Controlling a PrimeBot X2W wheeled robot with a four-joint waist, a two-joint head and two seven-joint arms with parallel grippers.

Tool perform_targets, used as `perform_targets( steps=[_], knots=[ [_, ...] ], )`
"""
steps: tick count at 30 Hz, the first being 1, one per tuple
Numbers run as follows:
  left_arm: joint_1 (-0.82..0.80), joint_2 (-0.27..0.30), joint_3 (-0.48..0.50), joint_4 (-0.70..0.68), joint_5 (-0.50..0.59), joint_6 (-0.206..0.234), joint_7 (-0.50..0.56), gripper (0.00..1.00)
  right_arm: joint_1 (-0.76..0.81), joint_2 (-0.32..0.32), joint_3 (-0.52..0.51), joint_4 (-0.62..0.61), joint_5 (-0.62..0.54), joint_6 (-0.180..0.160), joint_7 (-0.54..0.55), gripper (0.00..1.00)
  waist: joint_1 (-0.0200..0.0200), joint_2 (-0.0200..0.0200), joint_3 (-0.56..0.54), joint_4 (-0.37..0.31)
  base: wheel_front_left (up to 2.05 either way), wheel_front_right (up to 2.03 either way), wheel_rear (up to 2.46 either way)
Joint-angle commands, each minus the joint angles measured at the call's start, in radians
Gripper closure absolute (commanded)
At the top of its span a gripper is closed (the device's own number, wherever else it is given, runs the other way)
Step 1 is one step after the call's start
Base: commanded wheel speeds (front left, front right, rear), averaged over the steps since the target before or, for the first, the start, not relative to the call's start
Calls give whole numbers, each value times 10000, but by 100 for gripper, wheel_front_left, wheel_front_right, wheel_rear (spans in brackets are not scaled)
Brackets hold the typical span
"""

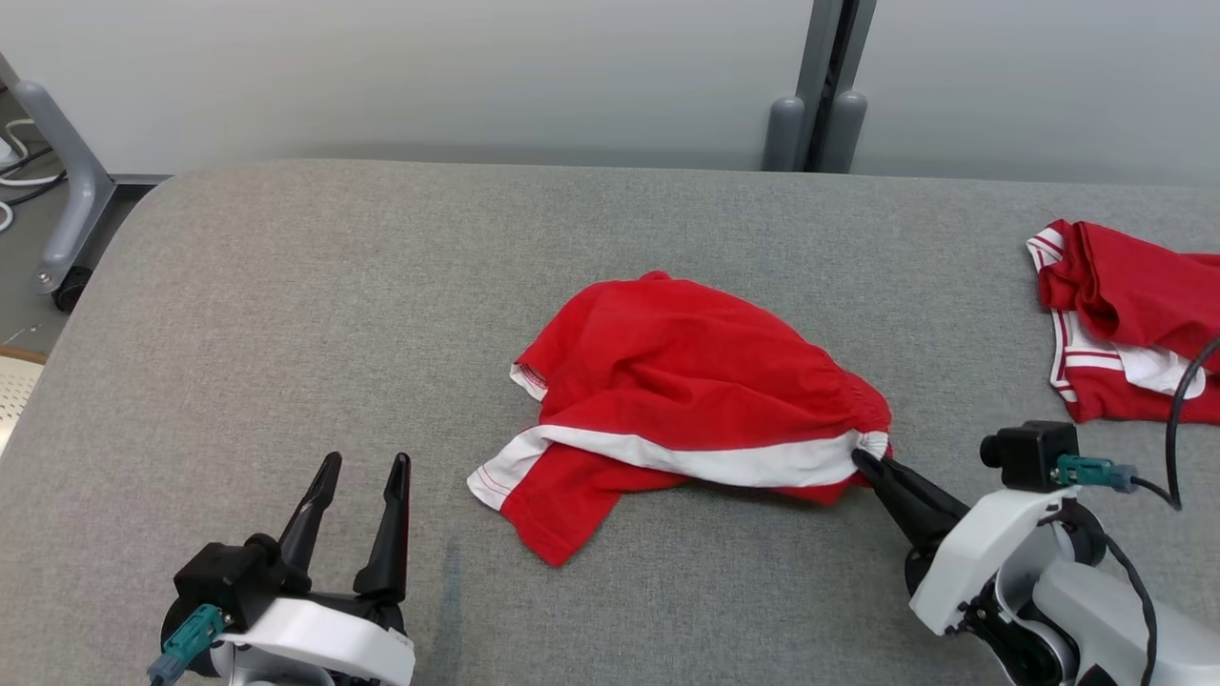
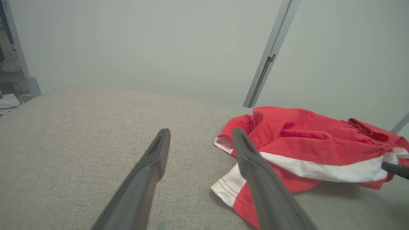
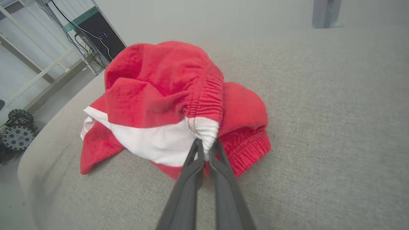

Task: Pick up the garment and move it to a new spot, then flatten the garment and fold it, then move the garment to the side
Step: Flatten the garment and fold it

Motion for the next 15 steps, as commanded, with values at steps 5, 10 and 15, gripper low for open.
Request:
perform_targets(
  steps=[5, 10, 15],
  knots=[
    [-240, 131, -52, 169, -96, -77, -3, 0, 715, -256, -77, -345, 97, 5, -100, 100, 0, 0, 9, -67, 0, 0, 0],
    [-249, 133, -128, 355, -159, -67, -3, 0, 1341, -529, -131, -691, 277, 5, -115, 100, 0, 0, -58, -73, 0, 0, 0],
    [-230, 146, -168, 497, -208, -68, -3, 0, 1643, -583, -213, -713, 347, 5, -109, 55, 0, 0, -140, -133, 0, 0, 0]
  ],
)
